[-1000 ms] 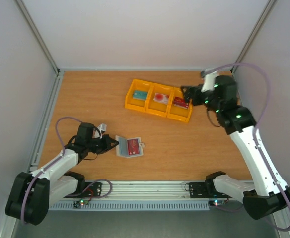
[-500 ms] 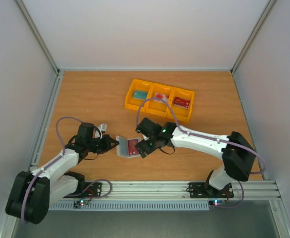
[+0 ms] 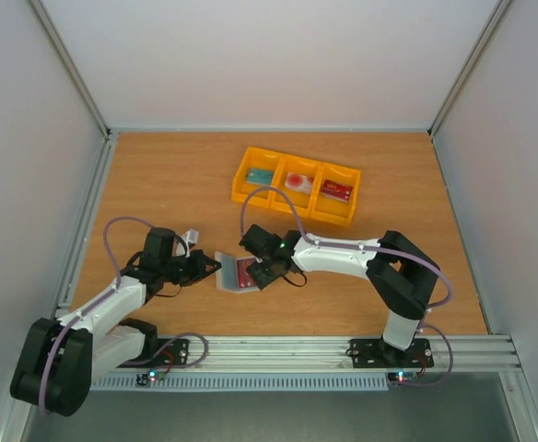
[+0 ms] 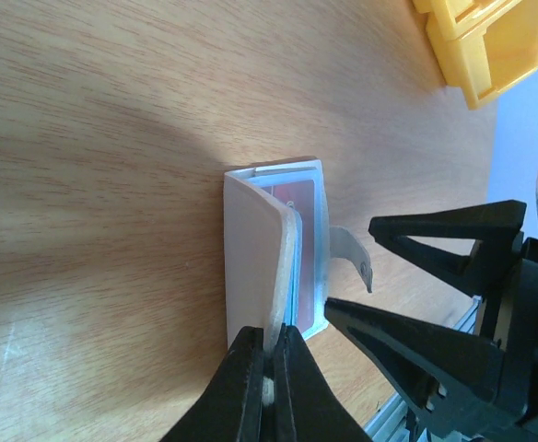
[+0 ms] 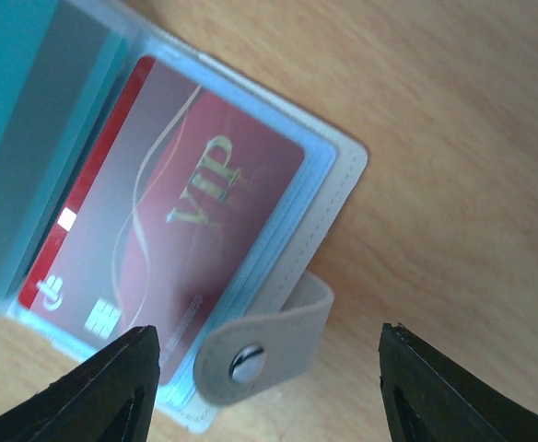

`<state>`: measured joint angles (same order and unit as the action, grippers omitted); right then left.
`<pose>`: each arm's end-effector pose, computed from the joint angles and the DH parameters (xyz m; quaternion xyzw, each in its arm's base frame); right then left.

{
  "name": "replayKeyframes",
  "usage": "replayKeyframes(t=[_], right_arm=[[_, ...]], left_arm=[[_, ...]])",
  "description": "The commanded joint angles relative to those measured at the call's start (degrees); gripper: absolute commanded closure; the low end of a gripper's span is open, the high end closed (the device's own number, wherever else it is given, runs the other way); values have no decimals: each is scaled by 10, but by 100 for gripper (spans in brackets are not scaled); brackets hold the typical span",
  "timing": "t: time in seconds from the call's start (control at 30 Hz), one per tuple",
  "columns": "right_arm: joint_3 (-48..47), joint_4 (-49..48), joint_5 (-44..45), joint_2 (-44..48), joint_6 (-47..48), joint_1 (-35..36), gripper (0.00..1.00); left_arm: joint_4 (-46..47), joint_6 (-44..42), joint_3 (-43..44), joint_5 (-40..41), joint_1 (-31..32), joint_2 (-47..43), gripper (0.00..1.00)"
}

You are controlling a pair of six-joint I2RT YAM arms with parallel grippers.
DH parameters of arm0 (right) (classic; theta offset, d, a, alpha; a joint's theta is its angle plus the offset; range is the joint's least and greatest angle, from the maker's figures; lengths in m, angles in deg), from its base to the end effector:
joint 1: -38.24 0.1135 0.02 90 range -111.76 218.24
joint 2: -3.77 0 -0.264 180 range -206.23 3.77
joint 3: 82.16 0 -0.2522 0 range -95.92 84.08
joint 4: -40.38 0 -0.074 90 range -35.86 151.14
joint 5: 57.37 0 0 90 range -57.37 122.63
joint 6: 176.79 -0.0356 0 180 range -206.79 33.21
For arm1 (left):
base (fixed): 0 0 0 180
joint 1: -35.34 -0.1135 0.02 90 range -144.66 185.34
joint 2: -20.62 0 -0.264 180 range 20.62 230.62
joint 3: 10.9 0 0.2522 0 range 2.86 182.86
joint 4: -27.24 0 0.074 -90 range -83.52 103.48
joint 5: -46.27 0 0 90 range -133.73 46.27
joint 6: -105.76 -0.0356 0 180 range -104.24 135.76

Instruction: Take the credit cards out of the card holder

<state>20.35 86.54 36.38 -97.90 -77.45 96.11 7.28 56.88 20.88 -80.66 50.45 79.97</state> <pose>0.1830 0.2870 0.1656 -0.5404 0.8233 0.0407 0.1688 0.1664 -0.0671 0.1483 -0.0872 0.8873 -0.4223 0.1639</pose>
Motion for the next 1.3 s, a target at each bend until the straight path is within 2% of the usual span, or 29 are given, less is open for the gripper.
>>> replayKeyframes(t=[0.0, 0.07, 0.3, 0.43, 0.5, 0.53, 0.57, 0.63, 0.67, 0.73, 0.83, 1.0, 1.27], right_arm=[[-23, -24, 48, -24, 18, 0, 35], [-32, -25, 52, -36, 26, 1, 39], [-26, -20, 57, -35, 26, 1, 64], [-33, -4, 63, -35, 32, 1, 89], [-40, 6, 63, -33, 33, 1, 98], [-42, 9, 63, -29, 32, 1, 99], [-43, 11, 63, -25, 33, 1, 99], [-44, 13, 63, -17, 32, 1, 99], [-43, 14, 61, -13, 31, 0, 99], [-42, 14, 59, -10, 31, 0, 99], [-40, 14, 62, -11, 30, 0, 99], [-40, 3, 43, -2, 30, 0, 99], [12, -93, -105, 79, 51, 0, 99]], left_arm=[[28, -4, 5, -8, -2, 3, 100], [29, -4, 4, -7, -2, 2, 100], [30, -3, 3, -6, -2, 2, 100], [32, 0, 3, -5, -2, 2, 100], [30, 0, 3, -4, -2, 1, 100], [30, 1, 3, -4, -2, 0, 100], [29, 1, 3, -2, -2, -2, 94], [29, 2, 2, 2, -2, -5, 75], [31, 3, 1, 2, -2, -6, 69], [33, 5, 1, 2, -2, -5, 61], [33, 5, 1, 1, -2, -5, 55], [44, 5, -4, 1, -2, -3, 53], [82, 20, -14, -2, -2, 10, 59]])
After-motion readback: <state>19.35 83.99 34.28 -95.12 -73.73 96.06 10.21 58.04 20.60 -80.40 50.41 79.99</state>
